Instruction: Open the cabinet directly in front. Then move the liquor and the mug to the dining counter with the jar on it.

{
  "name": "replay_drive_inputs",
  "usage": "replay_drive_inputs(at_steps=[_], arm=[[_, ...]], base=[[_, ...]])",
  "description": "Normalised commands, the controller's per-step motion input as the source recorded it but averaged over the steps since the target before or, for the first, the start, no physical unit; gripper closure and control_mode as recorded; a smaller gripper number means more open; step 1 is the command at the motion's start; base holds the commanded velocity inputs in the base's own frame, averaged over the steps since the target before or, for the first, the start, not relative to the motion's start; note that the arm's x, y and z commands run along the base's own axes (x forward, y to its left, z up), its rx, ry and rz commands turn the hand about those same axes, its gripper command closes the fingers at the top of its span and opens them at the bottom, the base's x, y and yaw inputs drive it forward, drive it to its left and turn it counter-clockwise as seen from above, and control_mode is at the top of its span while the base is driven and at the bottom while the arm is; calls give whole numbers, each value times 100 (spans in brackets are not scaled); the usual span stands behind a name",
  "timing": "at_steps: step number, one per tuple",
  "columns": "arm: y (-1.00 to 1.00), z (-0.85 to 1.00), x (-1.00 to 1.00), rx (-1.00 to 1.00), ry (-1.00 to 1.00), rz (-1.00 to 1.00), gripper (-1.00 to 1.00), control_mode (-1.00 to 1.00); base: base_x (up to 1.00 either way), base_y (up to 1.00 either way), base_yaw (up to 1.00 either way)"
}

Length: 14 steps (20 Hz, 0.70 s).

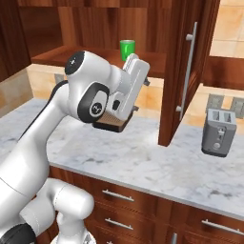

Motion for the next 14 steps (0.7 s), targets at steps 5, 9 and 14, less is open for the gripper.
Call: replay_drive_inputs(at_steps=[5,9,14], arm=[[0,0,0,0,0,0,-100,100],[0,0,0,0,0,0,-100,100],[0,0,0,0,0,0,-100,100]], base=[[0,0,-2],[0,0,-1],[0,0,0]])
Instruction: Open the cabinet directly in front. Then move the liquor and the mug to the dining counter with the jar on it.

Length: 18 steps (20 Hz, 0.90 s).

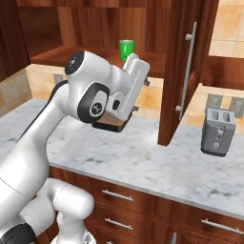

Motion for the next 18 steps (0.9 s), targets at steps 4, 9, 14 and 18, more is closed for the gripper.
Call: replay_drive_inputs(at_steps=[4,9,14,18], arm=[[0,0,0,0,0,0,-100,100],[0,0,0,0,0,0,-100,100],[0,0,0,0,0,0,-100,100],[0,0,0,0,0,0,-100,100]], base=[[0,0,0],[1,38,3],[10,82,20],[6,72,27]])
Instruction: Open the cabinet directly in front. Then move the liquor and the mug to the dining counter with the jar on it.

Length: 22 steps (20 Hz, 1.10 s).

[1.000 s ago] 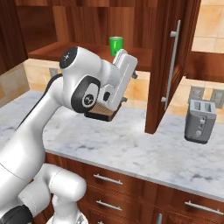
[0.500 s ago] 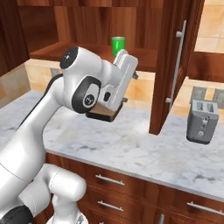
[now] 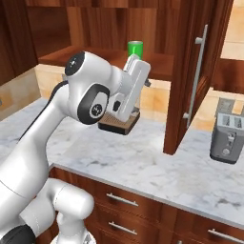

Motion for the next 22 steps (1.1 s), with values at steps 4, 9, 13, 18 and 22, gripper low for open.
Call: replay_drive_inputs(at_steps=[4,9,13,18,22], arm=[[0,0,0,0,0,0,-100,100],[0,0,0,0,0,0,-100,100],[0,0,0,0,0,0,-100,100],[0,0,0,0,0,0,-100,100],[0,0,0,0,0,0,-100,-100]], base=[[1,52,23],[-9,3,-3],[13,8,-22],[17,0,-15],[0,0,-6]])
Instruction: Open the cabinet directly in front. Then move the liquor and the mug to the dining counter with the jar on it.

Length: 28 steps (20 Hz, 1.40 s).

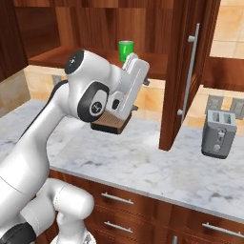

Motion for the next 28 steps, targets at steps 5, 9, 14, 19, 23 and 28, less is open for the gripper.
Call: replay_drive_inputs(at_steps=[5,9,14,19,23,28], arm=[[10,0,33,-1,3,4,-100,-100],[49,8,11,-10,0,23,-100,-100],[60,24,3,-14,0,27,-100,-100],[45,28,0,-14,0,32,-100,-100],[30,27,2,-16,0,33,-100,-100],[17,25,1,-18,-1,35,-100,-100]], base=[[0,0,0],[0,0,0],[0,0,0],[0,0,0],[0,0,0],[0,0,0]])
